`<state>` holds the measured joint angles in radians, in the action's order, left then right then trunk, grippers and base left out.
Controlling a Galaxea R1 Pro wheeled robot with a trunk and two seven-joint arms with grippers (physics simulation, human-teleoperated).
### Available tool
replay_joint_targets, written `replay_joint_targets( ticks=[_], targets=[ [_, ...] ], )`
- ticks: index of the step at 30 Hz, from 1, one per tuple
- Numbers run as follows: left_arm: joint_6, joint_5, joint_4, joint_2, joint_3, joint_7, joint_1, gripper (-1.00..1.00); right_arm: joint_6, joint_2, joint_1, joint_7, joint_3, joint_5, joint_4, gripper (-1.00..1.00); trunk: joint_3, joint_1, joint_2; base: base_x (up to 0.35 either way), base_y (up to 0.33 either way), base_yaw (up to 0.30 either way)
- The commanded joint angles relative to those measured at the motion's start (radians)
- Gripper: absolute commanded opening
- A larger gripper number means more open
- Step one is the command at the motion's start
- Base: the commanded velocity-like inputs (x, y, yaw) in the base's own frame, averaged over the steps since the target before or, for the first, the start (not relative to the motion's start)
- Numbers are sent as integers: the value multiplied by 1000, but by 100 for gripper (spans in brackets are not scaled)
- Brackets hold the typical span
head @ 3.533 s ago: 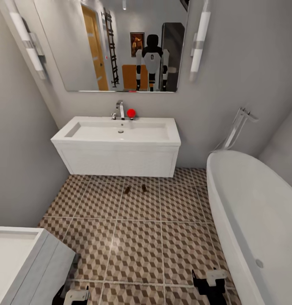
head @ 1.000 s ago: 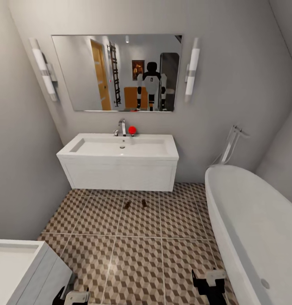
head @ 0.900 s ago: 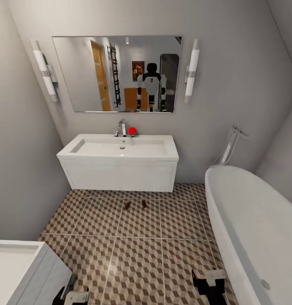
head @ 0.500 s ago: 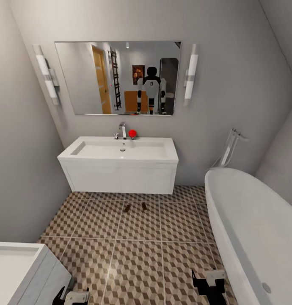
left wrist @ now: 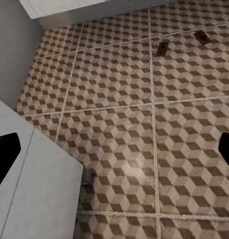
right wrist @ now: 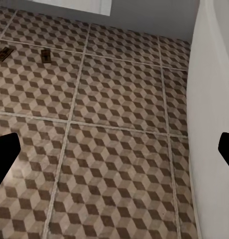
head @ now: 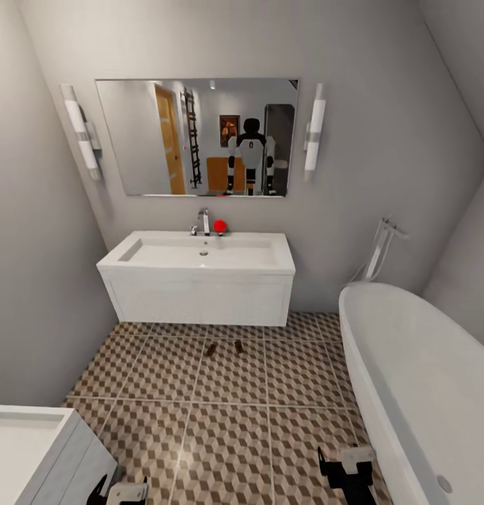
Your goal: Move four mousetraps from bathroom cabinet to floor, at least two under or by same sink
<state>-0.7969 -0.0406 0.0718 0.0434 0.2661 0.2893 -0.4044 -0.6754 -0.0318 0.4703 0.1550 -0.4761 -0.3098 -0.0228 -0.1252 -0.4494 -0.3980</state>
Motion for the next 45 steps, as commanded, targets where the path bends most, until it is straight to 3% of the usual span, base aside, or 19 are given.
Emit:
replay_joint_targets(
  ticks=[1, 36, 38, 45],
  targets=[
    [-5, -4, 3, 0, 8, 4, -2, 100, -1, 0, 1, 6, -9, -3, 0, 100, 0, -1, -2, 0, 0, 0],
    [-4, -3, 3, -1, 8, 4, -1, 100, -1, 0, 1, 6, -9, -3, 0, 100, 56, -1, -2, 0, 0, 0],
    [-5, -3, 3, -19, 8, 5, -1, 100, -1, 0, 1, 6, -9, -3, 0, 100, 58, -1, -2, 0, 0, 0],
    [-5, -2, 3, -36, 8, 7, -1, 100, -1, 0, 1, 6, -9, -3, 0, 100, 61, -1, -2, 0, 0, 0]
  ],
)
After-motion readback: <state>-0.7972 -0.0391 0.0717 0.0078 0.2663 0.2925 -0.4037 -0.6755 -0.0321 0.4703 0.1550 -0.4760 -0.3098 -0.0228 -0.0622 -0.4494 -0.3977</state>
